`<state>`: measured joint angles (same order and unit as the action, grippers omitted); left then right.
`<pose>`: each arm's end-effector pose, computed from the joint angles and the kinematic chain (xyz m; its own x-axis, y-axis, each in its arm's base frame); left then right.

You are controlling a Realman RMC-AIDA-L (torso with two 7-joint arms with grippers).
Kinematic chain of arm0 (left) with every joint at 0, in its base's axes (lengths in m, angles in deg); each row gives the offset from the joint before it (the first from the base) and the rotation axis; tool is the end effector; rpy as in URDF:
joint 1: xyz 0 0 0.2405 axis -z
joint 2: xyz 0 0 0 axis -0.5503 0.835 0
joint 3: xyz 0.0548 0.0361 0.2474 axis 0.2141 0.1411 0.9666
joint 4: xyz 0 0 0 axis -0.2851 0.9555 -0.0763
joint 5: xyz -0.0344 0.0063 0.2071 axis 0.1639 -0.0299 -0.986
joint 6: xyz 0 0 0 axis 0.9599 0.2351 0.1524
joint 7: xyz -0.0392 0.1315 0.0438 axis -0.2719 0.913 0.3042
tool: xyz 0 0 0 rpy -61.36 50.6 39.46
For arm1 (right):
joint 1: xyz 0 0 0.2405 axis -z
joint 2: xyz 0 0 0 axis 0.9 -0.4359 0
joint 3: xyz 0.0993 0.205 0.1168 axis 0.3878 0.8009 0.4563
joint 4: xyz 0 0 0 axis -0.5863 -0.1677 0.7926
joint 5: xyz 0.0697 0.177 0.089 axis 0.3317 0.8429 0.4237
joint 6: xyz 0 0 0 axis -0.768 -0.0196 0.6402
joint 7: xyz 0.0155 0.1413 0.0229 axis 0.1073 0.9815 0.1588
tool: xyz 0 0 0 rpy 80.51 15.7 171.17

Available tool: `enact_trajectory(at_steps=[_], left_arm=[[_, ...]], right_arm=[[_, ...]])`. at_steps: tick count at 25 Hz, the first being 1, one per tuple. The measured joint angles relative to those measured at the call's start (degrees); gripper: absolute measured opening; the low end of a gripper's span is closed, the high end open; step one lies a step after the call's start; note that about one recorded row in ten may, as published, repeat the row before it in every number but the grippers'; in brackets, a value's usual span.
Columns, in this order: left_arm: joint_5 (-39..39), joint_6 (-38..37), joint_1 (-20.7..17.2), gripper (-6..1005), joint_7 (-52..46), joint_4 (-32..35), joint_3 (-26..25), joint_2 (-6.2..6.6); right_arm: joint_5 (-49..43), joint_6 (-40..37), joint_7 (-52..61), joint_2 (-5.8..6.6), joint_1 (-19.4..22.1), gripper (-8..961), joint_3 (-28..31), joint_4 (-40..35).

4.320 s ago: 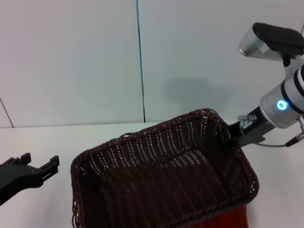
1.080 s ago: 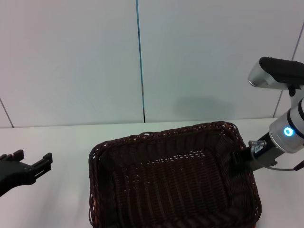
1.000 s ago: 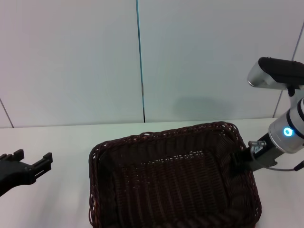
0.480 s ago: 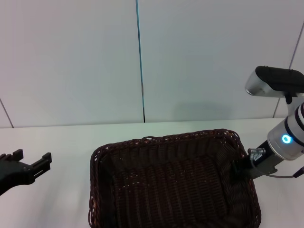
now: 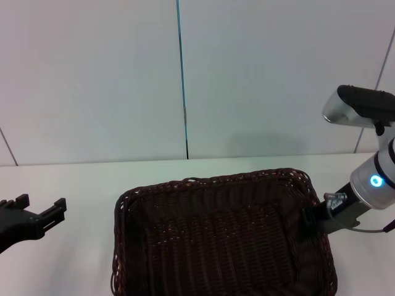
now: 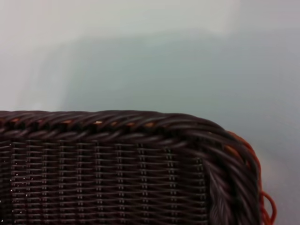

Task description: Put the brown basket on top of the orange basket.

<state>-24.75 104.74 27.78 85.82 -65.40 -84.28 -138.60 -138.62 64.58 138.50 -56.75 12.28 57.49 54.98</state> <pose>-0.2717 0.3089 0.0643 0.6710 0.3815 0.6358 0.7376 -0.2565 -0.6246 0.1524 0.4165 0.0118 -0.3246 0.9365 0.1328 0.8735 0.2430 0.4219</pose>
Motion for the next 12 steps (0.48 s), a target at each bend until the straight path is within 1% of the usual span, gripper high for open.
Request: enact_trajectory(at_steps=[7, 10, 12], left_arm=[[0.0, 0.0, 0.0, 761, 0.0, 0.0, -0.1, -0.04], [0.0, 0.0, 0.0, 760, -0.2, 0.0, -0.2, 0.01], [0.0, 0.0, 0.0, 760, -0.3, 0.0, -0.2, 0.03]], right_arm=[[0.9, -0.4, -0.1, 0.24, 0.5, 121, -0.2, 0.1], [0.9, -0.5, -0.1, 0.34, 0.7, 321, -0.2, 0.1], [1.1, -0.6, -0.1, 0.37, 0.8, 365, -0.2, 0.2]])
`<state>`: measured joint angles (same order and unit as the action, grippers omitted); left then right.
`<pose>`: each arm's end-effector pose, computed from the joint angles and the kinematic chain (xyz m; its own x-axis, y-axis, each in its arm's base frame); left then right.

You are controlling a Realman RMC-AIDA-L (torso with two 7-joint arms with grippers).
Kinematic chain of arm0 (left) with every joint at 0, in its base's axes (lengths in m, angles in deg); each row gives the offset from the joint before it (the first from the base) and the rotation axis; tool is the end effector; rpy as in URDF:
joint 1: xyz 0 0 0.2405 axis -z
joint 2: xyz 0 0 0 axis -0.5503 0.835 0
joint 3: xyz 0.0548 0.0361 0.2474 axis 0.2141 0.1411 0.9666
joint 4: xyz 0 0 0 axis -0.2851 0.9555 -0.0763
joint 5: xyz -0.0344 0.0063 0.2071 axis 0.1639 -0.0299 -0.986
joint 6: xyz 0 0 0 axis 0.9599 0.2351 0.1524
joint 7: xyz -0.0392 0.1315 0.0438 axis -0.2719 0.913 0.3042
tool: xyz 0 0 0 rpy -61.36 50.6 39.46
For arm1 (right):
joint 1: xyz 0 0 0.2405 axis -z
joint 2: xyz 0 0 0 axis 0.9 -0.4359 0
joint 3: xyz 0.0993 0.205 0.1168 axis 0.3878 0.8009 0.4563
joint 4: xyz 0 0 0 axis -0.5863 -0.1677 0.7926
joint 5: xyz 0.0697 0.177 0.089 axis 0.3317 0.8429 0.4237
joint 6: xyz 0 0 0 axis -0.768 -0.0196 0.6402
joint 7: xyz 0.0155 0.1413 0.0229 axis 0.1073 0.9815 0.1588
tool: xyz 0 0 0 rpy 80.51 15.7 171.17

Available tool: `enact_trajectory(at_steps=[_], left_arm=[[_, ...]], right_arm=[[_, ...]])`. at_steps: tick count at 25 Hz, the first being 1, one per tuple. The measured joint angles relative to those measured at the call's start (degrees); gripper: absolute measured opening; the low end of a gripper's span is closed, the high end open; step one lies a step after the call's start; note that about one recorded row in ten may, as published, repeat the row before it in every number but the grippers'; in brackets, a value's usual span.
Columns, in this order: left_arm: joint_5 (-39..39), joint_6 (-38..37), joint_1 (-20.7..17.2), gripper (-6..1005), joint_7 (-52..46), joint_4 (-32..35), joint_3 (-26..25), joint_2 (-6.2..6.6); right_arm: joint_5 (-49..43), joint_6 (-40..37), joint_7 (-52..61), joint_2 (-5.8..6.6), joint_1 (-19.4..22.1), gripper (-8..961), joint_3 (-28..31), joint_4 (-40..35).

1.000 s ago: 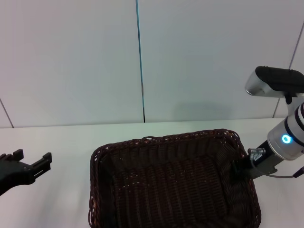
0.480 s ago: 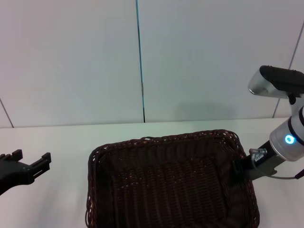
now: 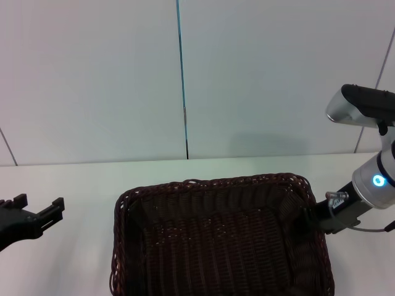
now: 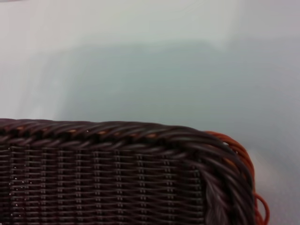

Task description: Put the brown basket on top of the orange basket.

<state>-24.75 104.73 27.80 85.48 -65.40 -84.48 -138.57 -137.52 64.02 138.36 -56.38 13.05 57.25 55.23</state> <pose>-0.2723 0.3090 0.0655 0.6665 0.3821 0.6401 0.7415 -0.2511 -0.6222 0.1551 0.4168 0.0139 -0.3233 0.9349 0.1465 0.8786 0.2390 0.4135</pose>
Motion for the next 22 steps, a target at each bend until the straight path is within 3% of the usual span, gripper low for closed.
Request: enact_trajectory(at_steps=[9, 19, 22], left_arm=[[0.0, 0.1, 0.1, 760, -0.9, -0.6, -0.9, -0.08], [0.1, 0.1, 1.5, 761, -4.2, 1.2, -3.0, -0.06], [0.1, 0.1, 2.2, 760, -4.6, 2.4, -3.5, -0.07]], right_arm=[[2.1, 1.0, -0.1, 0.22, 2.6, 561, 1.0, 6.5], [3.1, 0.5, -0.1, 0.23, 7.3, 927, 3.9, 13.3], [5.9, -2.4, -0.5, 0.23, 9.6, 927, 3.8, 16.3]])
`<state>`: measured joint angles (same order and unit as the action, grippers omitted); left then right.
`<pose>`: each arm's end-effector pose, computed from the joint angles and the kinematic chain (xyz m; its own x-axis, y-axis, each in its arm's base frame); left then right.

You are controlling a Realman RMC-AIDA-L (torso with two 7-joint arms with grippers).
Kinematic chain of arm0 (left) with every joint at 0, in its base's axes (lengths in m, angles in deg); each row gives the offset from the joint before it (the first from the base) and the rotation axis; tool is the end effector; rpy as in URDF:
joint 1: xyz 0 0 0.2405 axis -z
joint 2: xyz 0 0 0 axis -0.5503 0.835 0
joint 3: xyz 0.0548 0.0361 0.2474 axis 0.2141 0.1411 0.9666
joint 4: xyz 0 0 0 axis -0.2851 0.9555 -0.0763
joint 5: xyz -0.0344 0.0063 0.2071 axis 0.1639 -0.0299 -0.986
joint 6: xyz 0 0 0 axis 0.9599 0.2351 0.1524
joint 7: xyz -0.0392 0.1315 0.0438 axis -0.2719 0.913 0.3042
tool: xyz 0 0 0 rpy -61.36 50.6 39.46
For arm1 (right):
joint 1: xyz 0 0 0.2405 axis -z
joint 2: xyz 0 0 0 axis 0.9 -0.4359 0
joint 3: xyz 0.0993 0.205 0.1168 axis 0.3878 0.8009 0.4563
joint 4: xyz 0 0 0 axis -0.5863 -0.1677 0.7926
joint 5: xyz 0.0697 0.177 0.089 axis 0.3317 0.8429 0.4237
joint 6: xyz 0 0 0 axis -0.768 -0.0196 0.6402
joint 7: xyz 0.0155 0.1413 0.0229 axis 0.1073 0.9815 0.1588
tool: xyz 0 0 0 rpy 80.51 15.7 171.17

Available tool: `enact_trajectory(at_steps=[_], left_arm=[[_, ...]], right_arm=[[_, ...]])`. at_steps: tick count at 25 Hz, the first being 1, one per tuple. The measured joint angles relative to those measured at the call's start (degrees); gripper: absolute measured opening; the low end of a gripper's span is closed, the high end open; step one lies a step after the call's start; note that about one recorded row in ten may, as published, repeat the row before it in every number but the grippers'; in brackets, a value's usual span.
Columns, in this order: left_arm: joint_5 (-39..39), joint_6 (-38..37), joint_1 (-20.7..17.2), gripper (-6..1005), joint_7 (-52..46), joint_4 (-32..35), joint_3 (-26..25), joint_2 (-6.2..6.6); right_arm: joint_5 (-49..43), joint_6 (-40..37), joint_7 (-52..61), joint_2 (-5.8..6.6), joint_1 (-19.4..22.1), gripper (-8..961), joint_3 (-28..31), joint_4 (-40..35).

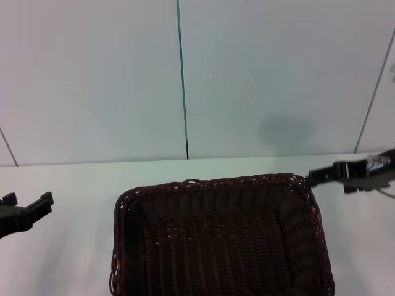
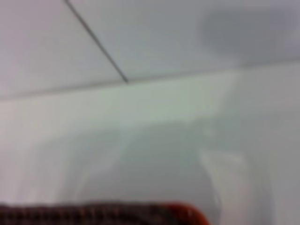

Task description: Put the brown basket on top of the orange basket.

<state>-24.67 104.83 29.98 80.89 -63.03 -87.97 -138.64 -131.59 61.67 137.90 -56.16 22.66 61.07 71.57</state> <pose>-0.2820 0.3159 0.0740 0.5864 0.3987 0.7051 0.8041 -0.1812 -0.5663 0.1630 0.4128 0.0710 -0.3426 0.8447 0.4112 0.9120 0.1940 0.3613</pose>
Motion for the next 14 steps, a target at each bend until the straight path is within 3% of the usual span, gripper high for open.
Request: enact_trajectory(at_steps=[4, 14], left_arm=[[0.2, -0.3, 0.4, 760, 0.0, 1.0, -0.3, -0.02], [0.6, -1.0, 3.9, 761, -0.1, 6.1, -2.6, -0.18]], right_arm=[[6.7, -9.0, -2.8, -0.21, 5.5, 927, -2.5, 4.2], [18.3, -27.6, -14.3, -0.22, 13.7, 926, -7.8, 1.8]])
